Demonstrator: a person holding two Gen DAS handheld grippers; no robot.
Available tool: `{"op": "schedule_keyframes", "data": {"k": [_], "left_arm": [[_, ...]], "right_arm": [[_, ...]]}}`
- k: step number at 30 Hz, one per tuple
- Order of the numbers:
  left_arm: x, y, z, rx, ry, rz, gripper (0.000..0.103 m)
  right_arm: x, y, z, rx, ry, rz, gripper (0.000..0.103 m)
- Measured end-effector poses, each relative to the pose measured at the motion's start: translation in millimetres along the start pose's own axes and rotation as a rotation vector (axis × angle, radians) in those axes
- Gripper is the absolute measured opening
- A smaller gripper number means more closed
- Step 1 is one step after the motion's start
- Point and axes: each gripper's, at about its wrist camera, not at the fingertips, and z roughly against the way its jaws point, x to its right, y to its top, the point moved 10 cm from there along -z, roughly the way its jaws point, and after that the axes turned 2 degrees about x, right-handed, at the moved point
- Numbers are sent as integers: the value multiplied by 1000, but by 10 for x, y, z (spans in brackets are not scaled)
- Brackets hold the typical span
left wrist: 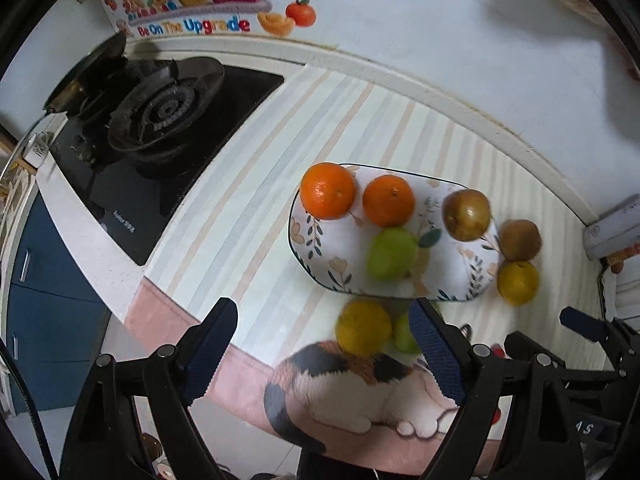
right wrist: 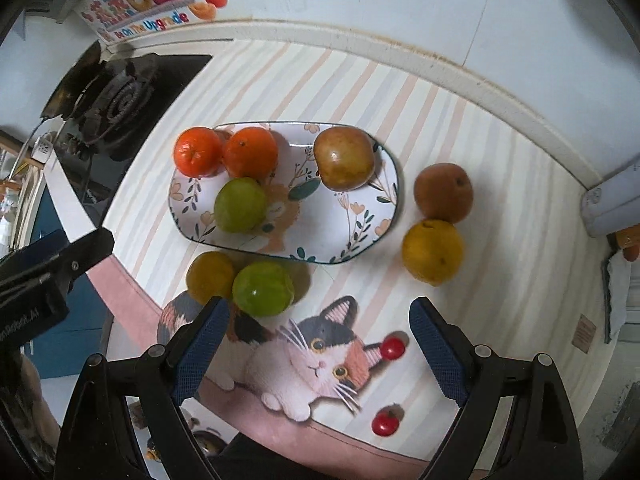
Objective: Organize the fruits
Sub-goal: 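Move both tools back toward the remaining fruits beside the plate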
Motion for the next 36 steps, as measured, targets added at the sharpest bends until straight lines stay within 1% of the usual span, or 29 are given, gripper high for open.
{"op": "schedule_keyframes", "data": {"k": [4, 8, 14, 17, 23, 26, 28, 29, 30, 31, 33, 34, 36], "left_arm": [[70, -99, 231, 25, -25, -1, 88], [146, -157, 467, 62, -25, -18, 88], [266, -201, 757, 103, -47, -33, 88], [313, -212, 903, 132, -42, -44, 88], [373, -262, 1039, 150, -61, -34, 88], [369, -271, 999, 146, -58, -33, 88], [318, -261, 913, 142, -28, -30, 88], [288, -260, 870, 146, -5, -32, 88], [226, -254, 792, 147, 35, -34, 93], [174, -256, 717, 143, 65, -36, 101], [51, -272, 525, 127, 113, -31, 101], [-16, -297, 397, 104, 136, -27, 101], [-115, -343, 228, 73, 159, -16, 101]], "right_arm": [[26, -93, 271, 39, -3, 12, 93], [39, -179, 487, 69, 12, 8, 93], [73, -253, 779, 117, 26, 6, 93], [97, -273, 919, 143, 21, 4, 93], [110, -315, 1058, 161, 40, -13, 93], [121, -306, 940, 141, 54, -28, 94], [129, -300, 793, 121, 65, -48, 94], [120, -294, 646, 101, 87, -65, 94], [109, -290, 533, 85, 106, -81, 94], [96, -286, 382, 61, 127, -102, 94], [44, -283, 27, 1, 174, -156, 94], [21, -284, -105, -20, 189, -177, 94], [-53, -289, -468, -83, 223, -227, 93]]}}
